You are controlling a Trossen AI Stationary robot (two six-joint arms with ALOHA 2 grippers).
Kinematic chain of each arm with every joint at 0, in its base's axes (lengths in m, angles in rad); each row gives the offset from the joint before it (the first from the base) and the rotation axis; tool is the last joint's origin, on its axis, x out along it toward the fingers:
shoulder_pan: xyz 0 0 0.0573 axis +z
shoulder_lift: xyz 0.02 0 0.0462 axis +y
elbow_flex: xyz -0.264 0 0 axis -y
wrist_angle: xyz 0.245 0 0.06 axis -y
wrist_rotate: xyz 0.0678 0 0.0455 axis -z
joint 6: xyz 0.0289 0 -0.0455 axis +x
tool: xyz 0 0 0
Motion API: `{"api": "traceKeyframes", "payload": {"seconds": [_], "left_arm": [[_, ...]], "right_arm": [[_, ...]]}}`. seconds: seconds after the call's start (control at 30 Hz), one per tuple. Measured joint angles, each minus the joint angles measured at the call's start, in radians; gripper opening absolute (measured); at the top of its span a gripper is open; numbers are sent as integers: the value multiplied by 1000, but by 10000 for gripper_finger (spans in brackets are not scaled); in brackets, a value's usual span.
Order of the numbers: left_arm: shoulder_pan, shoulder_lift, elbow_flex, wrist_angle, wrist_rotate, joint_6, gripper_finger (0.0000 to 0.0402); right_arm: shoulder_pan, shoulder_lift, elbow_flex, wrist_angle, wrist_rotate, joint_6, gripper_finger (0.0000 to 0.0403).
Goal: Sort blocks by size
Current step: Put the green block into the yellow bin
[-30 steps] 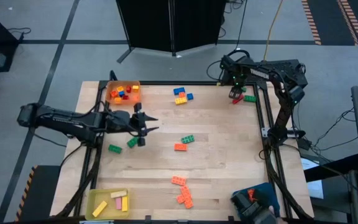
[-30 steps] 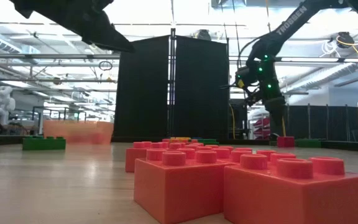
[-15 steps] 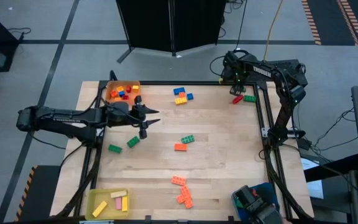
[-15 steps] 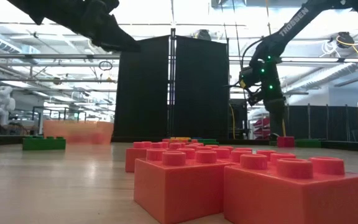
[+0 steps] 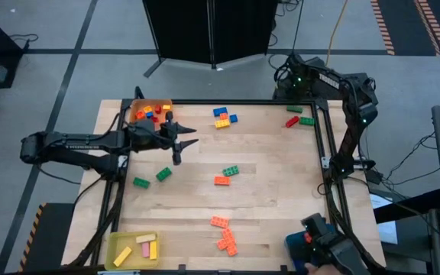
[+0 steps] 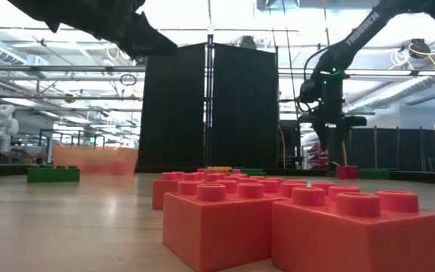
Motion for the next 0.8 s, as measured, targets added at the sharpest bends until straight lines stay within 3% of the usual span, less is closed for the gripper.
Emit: {"api": "traceKeyframes", "payload": {"seconds": [0.33,0.8], "left_arm": [[29,0,0,0,45,2,161],[29,0,0,-12,47,28,161]], "right_arm": [[-11,245,132,-232,4,64,130],[-21,265,210,-218,31,56,59]]}}
